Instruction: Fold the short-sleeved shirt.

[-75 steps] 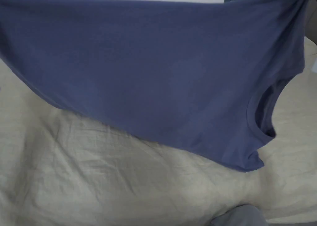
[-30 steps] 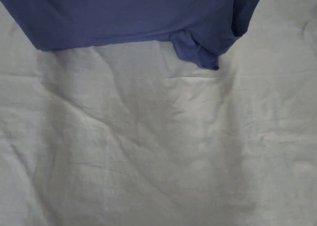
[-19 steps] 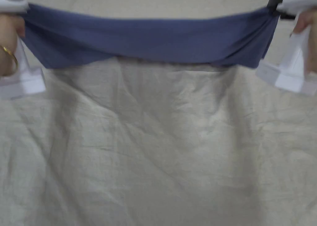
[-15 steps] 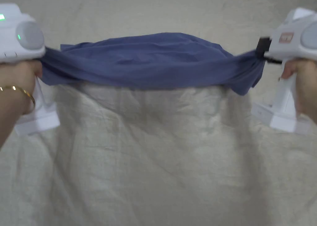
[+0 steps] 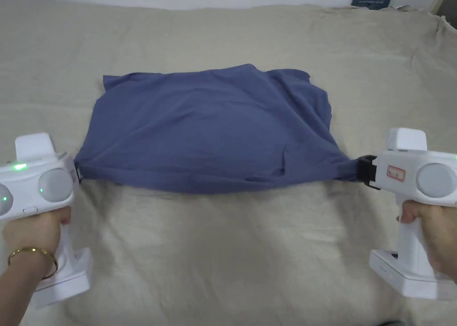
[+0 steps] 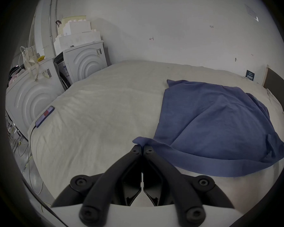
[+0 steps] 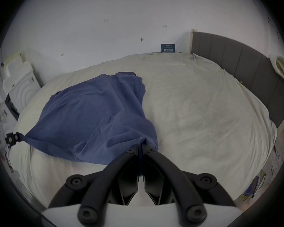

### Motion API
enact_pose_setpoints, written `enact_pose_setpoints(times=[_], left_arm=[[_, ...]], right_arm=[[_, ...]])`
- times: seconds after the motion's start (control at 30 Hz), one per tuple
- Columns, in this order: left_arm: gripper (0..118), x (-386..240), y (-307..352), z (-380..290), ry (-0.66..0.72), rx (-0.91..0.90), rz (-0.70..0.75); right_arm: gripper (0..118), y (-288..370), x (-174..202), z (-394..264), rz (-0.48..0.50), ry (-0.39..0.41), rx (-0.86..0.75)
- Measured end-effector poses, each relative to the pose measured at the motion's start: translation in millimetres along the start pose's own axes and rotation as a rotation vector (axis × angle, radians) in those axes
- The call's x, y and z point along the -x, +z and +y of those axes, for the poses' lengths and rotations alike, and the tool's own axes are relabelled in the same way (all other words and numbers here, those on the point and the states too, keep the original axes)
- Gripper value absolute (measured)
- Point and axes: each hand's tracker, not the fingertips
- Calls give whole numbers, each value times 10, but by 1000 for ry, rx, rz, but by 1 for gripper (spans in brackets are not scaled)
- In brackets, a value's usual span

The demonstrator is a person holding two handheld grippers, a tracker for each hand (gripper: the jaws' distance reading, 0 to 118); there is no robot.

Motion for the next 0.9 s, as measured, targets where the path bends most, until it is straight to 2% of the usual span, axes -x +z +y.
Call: enact_pose_setpoints(times=[0.4, 0.63, 0.9], left_arm=[[0, 515, 669, -523, 41, -51, -47], [0, 642, 907, -800, 7, -70, -49], [0, 811, 1176, -1164, 61, -54, -56]], right_arm=[[2, 839, -329, -725, 50, -27, -36], [2, 1018, -437, -1072, 55, -23, -23], [2, 1135, -506, -1203, 51, -17, -17]])
